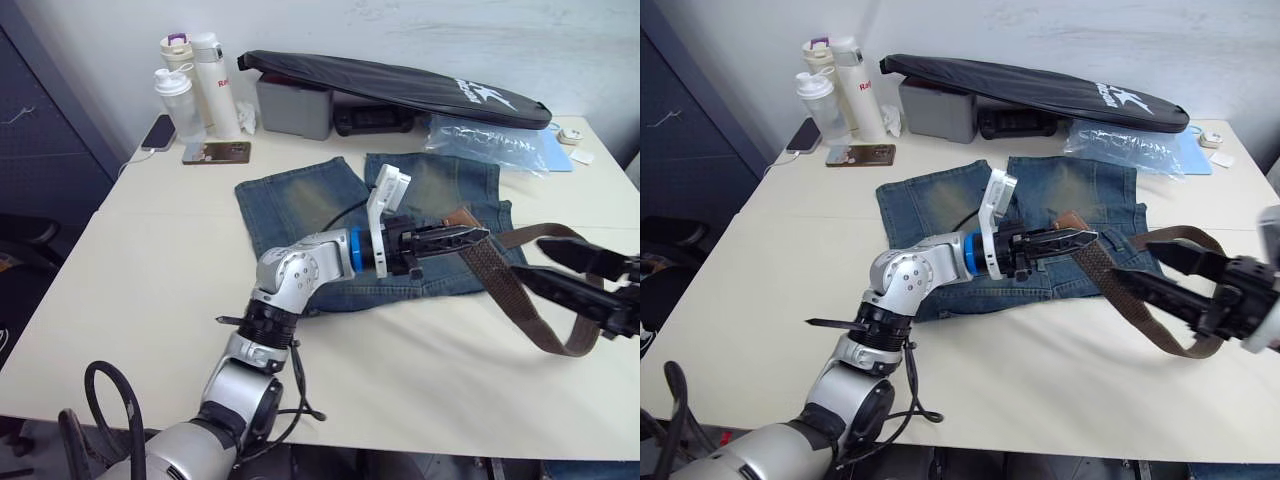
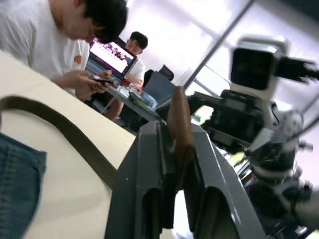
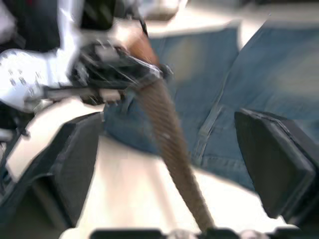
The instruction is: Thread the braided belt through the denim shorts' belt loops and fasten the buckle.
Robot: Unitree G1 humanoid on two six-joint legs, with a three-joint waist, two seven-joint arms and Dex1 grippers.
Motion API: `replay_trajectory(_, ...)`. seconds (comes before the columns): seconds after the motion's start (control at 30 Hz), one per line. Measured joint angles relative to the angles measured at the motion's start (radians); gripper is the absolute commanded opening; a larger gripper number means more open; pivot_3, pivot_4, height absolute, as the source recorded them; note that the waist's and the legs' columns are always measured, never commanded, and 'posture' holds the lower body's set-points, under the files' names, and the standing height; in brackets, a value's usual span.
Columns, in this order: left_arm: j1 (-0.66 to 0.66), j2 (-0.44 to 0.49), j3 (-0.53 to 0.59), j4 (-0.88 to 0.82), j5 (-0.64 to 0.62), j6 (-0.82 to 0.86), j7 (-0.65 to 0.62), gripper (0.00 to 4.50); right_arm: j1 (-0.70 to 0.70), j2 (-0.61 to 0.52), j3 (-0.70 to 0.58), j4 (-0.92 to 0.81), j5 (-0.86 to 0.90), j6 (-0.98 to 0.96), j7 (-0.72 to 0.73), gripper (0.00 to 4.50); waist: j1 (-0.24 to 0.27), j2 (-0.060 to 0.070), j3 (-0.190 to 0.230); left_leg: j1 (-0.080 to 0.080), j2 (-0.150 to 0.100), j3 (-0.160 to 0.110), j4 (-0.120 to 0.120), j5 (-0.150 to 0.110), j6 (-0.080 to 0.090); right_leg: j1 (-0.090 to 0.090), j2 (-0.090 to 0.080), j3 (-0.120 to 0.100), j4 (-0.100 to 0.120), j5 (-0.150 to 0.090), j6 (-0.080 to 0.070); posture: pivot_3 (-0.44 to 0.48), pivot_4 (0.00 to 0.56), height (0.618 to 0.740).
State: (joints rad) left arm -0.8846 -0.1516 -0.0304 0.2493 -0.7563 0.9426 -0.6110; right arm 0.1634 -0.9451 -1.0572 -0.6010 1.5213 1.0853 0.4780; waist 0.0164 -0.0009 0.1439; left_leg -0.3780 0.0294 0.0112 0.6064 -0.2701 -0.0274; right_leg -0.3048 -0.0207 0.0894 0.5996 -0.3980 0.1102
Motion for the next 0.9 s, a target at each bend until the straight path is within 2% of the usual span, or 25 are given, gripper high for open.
replay_trajectory(0.07,-0.041,-0.013,0.086,0.053,-0.045,0.048,0.093,0.00,0.079,0.068,-0.057,-0.069,0.108,-0.070,-0.094,4.32,-0.006,0.000,0.000,0.000,0.001,0.000,0.000,0.000,0.000,0.000,0.003,0.001,0.000,0.000,0.001,0.000,0.150,0.740)
replay_trajectory(0.17,-0.083,-0.025,0.161,0.098,-0.098,0.075,0.181,0.00,0.184,0.145,-0.019,-0.169,0.267,-0.174,-0.227,4.32,-0.019,0.000,0.000,0.001,0.001,0.000,-0.002,0.001,-0.002,0.000,0.004,0.002,0.001,-0.001,0.002,0.000,0.150,0.740)
replay_trajectory(0.3,-0.139,-0.034,0.239,0.159,-0.167,0.073,0.277,0.00,0.271,0.248,0.228,-0.309,0.344,-0.278,-0.345,4.32,-0.025,-0.001,0.001,0.002,0.002,0.002,-0.002,0.001,-0.005,-0.001,0.007,0.003,0.001,-0.002,0.003,0.000,0.150,0.740)
replay_trajectory(0.37,-0.152,-0.036,0.250,0.160,-0.205,0.087,0.295,0.00,0.269,0.305,0.353,-0.313,0.265,-0.312,-0.364,4.32,-0.023,-0.002,0.001,0.003,0.002,0.002,-0.002,0.002,-0.005,-0.001,0.008,0.005,0.001,-0.002,0.004,0.000,0.150,0.740)
replay_trajectory(0.53,-0.151,-0.035,0.223,0.140,-0.231,0.131,0.312,0.00,0.137,0.485,0.599,-0.223,0.120,-0.431,-0.452,4.32,-0.020,-0.001,0.001,0.003,0.002,0.002,-0.003,0.002,-0.006,-0.001,0.008,0.014,0.002,-0.002,0.004,0.000,0.150,0.740)
replay_trajectory(0.67,-0.151,-0.036,0.214,0.131,-0.253,0.130,0.334,0.00,0.012,0.602,0.737,-0.178,0.026,-0.517,-0.480,4.32,-0.021,0.000,0.000,0.004,0.002,0.002,-0.005,0.002,-0.007,-0.002,0.009,0.015,0.002,-0.002,0.004,0.000,0.150,0.740)
replay_trajectory(0.73,-0.151,-0.036,0.217,0.131,-0.264,0.125,0.343,0.00,-0.017,0.634,0.769,-0.169,-0.024,-0.546,-0.478,4.32,-0.021,0.000,0.000,0.004,0.002,0.002,-0.005,0.002,-0.007,-0.002,0.009,0.015,0.002,-0.002,0.004,0.000,0.150,0.740)
replay_trajectory(0.8,-0.151,-0.036,0.218,0.131,-0.268,0.118,0.353,0.00,-0.074,0.722,0.791,-0.134,-0.080,-0.614,-0.481,4.32,-0.020,0.000,0.000,0.004,0.002,0.002,-0.005,0.003,-0.007,-0.002,0.009,0.015,0.002,-0.002,0.004,0.000,0.150,0.740)
replay_trajectory(0.9,-0.151,-0.036,0.211,0.131,-0.270,0.109,0.360,0.00,-0.121,0.798,0.789,-0.100,-0.103,-0.700,-0.483,4.32,-0.019,0.000,0.000,0.004,0.001,0.002,-0.005,0.003,-0.007,-0.002,0.008,0.016,0.003,-0.002,0.004,0.000,0.150,0.740)
